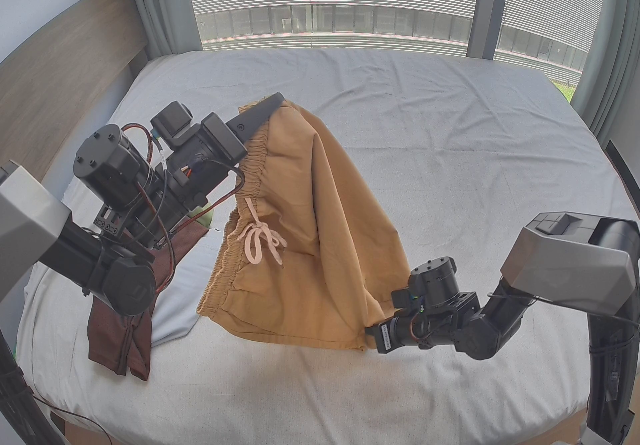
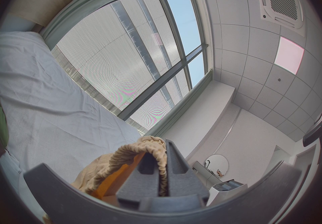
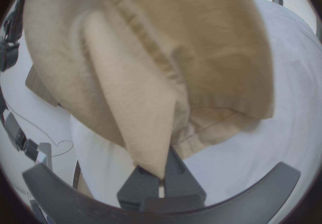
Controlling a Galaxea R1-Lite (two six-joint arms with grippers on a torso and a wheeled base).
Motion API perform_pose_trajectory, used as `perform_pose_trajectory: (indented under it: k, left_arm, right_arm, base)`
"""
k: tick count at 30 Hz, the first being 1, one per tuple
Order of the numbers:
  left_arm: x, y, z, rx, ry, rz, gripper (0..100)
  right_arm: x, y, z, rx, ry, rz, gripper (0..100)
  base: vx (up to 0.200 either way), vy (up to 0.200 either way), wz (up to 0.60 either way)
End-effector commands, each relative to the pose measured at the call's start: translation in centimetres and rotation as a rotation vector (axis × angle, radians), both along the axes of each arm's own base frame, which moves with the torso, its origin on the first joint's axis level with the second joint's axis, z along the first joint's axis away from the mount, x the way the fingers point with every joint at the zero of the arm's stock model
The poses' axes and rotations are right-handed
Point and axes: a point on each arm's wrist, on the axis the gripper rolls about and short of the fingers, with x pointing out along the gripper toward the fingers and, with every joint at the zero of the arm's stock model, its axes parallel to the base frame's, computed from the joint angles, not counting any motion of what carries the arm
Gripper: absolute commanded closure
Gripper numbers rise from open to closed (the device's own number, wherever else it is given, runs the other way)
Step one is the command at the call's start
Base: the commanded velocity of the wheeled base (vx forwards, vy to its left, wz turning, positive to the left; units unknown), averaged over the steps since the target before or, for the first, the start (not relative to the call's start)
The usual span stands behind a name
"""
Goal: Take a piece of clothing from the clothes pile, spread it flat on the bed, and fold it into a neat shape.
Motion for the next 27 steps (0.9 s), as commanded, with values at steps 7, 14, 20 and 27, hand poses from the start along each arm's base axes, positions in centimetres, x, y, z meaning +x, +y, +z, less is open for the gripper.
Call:
perform_pose_trajectory:
  k: [7,14,20,27]
  left_arm:
    - [0.3,0.0,-0.6,0.007,0.020,0.002,100]
    - [1.0,0.5,-1.6,0.019,0.043,0.025,100]
    - [1.5,0.7,-2.5,0.028,0.066,0.034,100]
    - [1.9,0.9,-3.6,0.043,0.097,0.045,100]
  right_arm:
    - [2.3,-4.4,5.3,0.061,-0.139,-0.131,100]
    - [3.4,-5.5,6.3,0.071,-0.175,-0.167,100]
    - [3.9,-7.0,6.3,0.056,-0.180,-0.196,100]
    - [2.4,-7.5,6.9,0.028,-0.173,-0.178,100]
  base:
    - [0.000,0.000,0.00]
    - [0.000,0.000,0.00]
    - [0.000,0.000,0.00]
    - [0.000,0.000,0.00]
